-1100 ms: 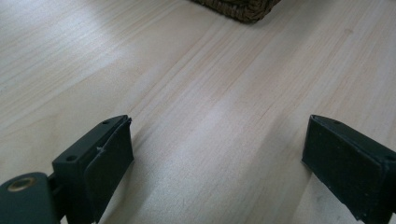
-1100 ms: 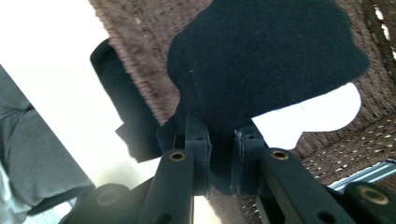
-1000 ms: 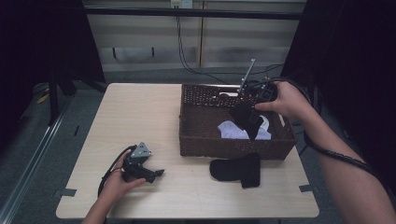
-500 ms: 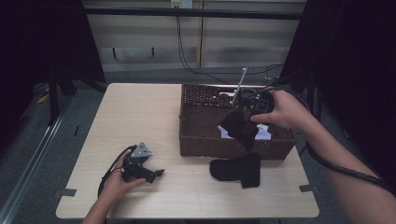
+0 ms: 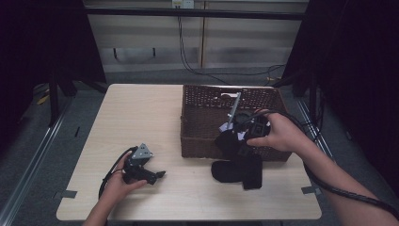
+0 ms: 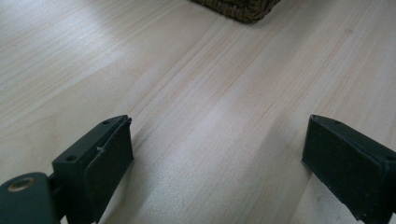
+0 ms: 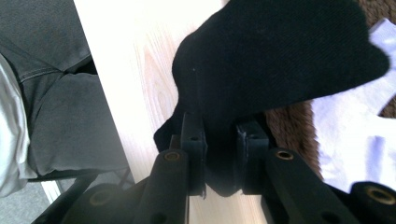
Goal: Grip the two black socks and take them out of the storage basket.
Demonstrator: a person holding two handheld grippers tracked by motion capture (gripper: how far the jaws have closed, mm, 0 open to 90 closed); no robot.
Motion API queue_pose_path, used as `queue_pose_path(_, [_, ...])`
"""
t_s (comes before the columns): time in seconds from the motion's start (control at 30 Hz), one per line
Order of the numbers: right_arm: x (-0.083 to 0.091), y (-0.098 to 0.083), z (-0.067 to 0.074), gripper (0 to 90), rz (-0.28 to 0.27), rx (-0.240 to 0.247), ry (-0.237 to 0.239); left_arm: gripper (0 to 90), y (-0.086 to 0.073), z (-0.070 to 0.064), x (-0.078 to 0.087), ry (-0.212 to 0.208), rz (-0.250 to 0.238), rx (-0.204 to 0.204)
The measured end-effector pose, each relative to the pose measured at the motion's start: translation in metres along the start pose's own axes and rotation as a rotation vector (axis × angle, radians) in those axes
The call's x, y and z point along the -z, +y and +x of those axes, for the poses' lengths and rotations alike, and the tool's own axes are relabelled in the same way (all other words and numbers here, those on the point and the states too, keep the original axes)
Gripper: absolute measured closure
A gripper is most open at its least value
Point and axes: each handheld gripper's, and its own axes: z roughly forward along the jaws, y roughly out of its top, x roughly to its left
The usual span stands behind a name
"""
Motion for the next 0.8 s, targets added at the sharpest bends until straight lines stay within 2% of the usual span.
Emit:
queue_pose_path(0.2, [-0.018,-0.001,0.009,76.3,0.001,0.017,0.028,7.8,0.000,0.000,0.000,0.000,0.000,0.000])
queue_pose_path(0.37, [-0.021,-0.002,0.012,78.2,-0.010,0.028,0.036,7.8,0.000,0.000,0.000,0.000,0.000,0.000])
queue_pose_path(0.63, [-0.031,-0.003,0.018,78.8,0.003,0.048,0.061,7.8,0.000,0.000,0.000,0.000,0.006,-0.002])
queue_pose_path(0.8, [-0.046,-0.004,0.018,78.8,0.013,0.036,0.073,7.8,0.000,0.000,0.001,0.000,0.009,-0.007])
